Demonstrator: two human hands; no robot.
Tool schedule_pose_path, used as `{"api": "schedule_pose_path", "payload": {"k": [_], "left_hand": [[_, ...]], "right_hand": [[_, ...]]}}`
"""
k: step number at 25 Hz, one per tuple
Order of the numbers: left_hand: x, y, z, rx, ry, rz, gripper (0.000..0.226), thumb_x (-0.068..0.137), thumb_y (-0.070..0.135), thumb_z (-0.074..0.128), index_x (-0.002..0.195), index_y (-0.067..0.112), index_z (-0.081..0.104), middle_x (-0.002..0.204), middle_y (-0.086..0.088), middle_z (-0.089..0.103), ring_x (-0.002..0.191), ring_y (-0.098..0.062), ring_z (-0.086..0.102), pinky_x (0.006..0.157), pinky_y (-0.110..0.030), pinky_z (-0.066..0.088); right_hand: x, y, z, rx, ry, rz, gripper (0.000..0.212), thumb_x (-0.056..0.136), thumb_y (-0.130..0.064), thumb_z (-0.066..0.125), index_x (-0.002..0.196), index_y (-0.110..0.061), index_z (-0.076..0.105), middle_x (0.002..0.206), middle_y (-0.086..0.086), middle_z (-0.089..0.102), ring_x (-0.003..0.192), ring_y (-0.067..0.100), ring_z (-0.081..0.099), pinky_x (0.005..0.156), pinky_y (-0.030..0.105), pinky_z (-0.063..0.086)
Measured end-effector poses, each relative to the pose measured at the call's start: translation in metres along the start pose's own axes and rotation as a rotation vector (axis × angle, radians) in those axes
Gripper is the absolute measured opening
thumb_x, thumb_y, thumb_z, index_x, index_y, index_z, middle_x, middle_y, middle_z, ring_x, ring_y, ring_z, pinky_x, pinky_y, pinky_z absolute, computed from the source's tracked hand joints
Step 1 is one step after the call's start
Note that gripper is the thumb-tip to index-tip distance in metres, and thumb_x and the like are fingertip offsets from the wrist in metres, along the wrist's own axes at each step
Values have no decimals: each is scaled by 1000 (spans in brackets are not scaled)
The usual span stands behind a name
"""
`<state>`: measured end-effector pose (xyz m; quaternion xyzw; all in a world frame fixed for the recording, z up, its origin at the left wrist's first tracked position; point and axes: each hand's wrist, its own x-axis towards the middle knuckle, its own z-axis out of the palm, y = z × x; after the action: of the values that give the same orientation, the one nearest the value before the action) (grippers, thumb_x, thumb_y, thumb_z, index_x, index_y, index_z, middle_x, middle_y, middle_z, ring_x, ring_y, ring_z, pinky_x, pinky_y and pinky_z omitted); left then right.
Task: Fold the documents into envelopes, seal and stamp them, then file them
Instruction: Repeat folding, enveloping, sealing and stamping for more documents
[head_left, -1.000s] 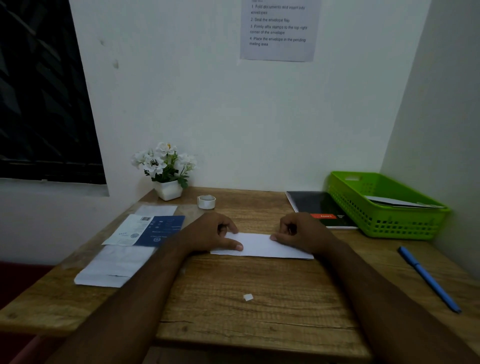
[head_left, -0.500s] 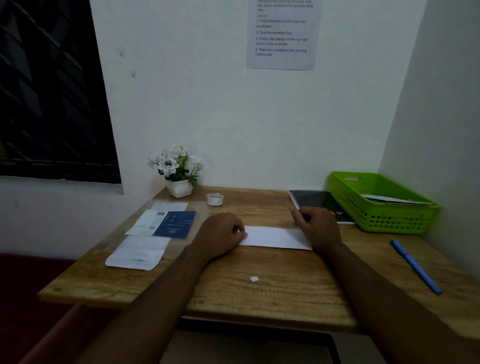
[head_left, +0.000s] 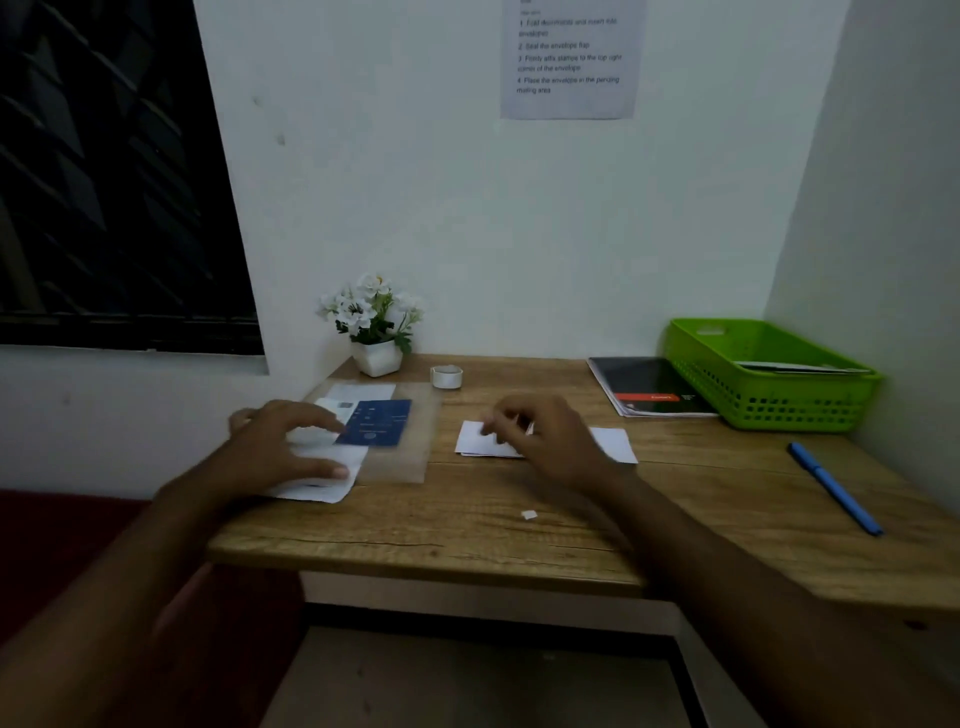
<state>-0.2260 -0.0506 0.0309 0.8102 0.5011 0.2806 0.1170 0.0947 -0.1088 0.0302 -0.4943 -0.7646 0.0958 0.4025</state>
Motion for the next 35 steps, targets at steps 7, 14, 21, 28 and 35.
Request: {"api": "schedule_pose_path", "payload": {"k": [7,14,21,28,35], "left_hand": [[-7,-45,1,-156,27,-73,29,71,30,80,98,24,72,114,7,64,107,-12,57,87,-24,39],[-7,-48,1,-295,194,-69,17,83,22,70,98,15,73,93,3,72,86,-11,65,73,-25,48],[-9,-47,0,-321,191,-89,18,85,19,68,100,11,72,94,-1,71,87,-15,64,78,-33,51],[-12,-46,-3,-391,187,-93,18,83,17,70,100,12,72,95,-2,72,90,-18,66,84,-38,52],[-24,-10,-1,-514,351,69,20,94,24,53,91,36,68,90,22,69,90,5,63,73,-8,45]], "right_hand": [[25,-70,87,-278,-339,-254,27,87,-36,60,113,-31,66,110,-10,65,86,2,53,66,22,40],[36,-81,124,-480,-277,-286,46,90,-53,51,121,-22,63,118,5,67,106,23,59,89,41,47],[31,-95,129,-523,-274,-377,37,97,-43,44,116,-20,66,102,4,67,91,19,59,79,39,51],[13,-98,103,-297,-17,-423,22,95,-32,52,105,-20,67,92,-1,71,75,8,59,65,20,41],[5,-88,35,255,321,-245,11,93,-13,59,98,-13,69,78,-8,66,63,10,63,50,27,53]]}}
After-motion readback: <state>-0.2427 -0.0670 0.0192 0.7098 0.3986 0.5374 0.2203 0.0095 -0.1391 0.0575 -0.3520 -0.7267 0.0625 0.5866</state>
